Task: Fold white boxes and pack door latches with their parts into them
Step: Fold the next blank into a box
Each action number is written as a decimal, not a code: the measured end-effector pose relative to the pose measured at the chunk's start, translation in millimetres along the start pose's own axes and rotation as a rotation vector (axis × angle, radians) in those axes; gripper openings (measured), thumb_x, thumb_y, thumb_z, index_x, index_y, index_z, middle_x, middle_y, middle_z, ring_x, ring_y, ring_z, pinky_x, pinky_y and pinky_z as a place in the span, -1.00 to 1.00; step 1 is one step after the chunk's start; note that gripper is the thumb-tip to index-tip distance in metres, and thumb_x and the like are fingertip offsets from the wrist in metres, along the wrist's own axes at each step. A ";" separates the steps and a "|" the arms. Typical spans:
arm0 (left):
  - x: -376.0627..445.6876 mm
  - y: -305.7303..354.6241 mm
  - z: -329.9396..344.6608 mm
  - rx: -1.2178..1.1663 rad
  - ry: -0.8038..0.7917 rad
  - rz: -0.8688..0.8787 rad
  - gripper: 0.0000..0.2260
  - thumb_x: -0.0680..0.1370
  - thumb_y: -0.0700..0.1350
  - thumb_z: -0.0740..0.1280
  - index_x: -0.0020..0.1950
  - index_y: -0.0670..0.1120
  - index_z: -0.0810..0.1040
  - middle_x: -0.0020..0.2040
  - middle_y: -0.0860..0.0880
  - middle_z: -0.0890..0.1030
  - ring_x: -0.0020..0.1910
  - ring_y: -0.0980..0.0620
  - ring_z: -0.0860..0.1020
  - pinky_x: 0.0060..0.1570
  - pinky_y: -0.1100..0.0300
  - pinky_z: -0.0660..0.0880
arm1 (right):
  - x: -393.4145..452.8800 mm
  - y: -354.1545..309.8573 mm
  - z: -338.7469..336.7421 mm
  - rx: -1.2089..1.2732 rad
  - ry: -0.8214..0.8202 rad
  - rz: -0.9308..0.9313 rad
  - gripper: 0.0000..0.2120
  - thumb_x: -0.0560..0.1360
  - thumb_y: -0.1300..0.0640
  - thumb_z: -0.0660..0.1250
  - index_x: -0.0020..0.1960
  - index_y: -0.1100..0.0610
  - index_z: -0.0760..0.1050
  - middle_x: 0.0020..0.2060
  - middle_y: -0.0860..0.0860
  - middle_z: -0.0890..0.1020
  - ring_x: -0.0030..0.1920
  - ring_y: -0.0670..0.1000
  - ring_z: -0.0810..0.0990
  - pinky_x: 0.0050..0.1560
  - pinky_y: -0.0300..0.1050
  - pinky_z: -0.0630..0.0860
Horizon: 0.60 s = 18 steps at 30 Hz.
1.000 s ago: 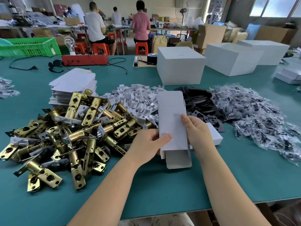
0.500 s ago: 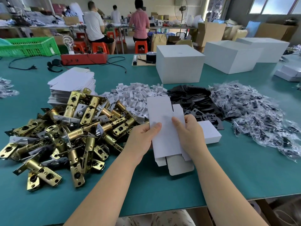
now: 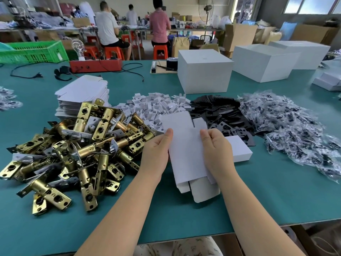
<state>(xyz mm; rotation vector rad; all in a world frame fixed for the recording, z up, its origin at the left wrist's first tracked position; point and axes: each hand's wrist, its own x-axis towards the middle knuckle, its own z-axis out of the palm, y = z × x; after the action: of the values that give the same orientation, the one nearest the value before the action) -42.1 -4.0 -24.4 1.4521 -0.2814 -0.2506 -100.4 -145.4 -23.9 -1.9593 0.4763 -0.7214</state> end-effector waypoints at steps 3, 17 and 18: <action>-4.6 1.7 -3.7 0.201 -0.230 -0.032 -0.31 0.42 0.38 0.22 -0.14 -0.31 0.58 -0.17 -0.06 0.71 -0.23 -0.03 0.66 -0.27 0.28 0.56 | 3.5 1.9 -4.9 0.050 0.141 0.058 -0.67 0.64 -0.03 0.11 -0.24 0.10 0.31 -0.39 -0.06 0.38 -0.42 -0.14 0.30 -0.46 -0.32 0.27; -14.1 2.1 1.8 0.273 -0.495 -0.135 -0.52 0.60 0.31 -0.01 -0.20 0.26 0.67 -0.16 0.21 0.68 -0.14 0.25 0.63 0.02 0.22 0.42 | 9.3 2.4 -11.0 0.135 0.174 0.065 -0.65 0.66 0.00 0.09 -0.28 0.08 0.30 -0.38 -0.07 0.36 -0.43 -0.20 0.33 -0.43 -0.38 0.27; -14.2 5.2 1.9 0.172 -0.488 -0.161 -0.58 0.59 0.30 0.00 -0.13 0.37 0.66 -0.03 0.23 0.69 -0.01 0.27 0.63 0.09 0.19 0.44 | 8.4 2.5 -10.2 0.161 0.152 0.062 -0.66 0.66 0.00 0.08 -0.26 0.06 0.32 -0.37 -0.08 0.38 -0.44 -0.23 0.34 -0.42 -0.39 0.28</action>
<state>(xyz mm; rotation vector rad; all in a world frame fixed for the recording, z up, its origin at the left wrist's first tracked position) -56.1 -0.5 -19.5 1.5725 -0.5931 -0.7301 -101.0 -158.2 -20.0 -1.7404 0.5511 -0.8473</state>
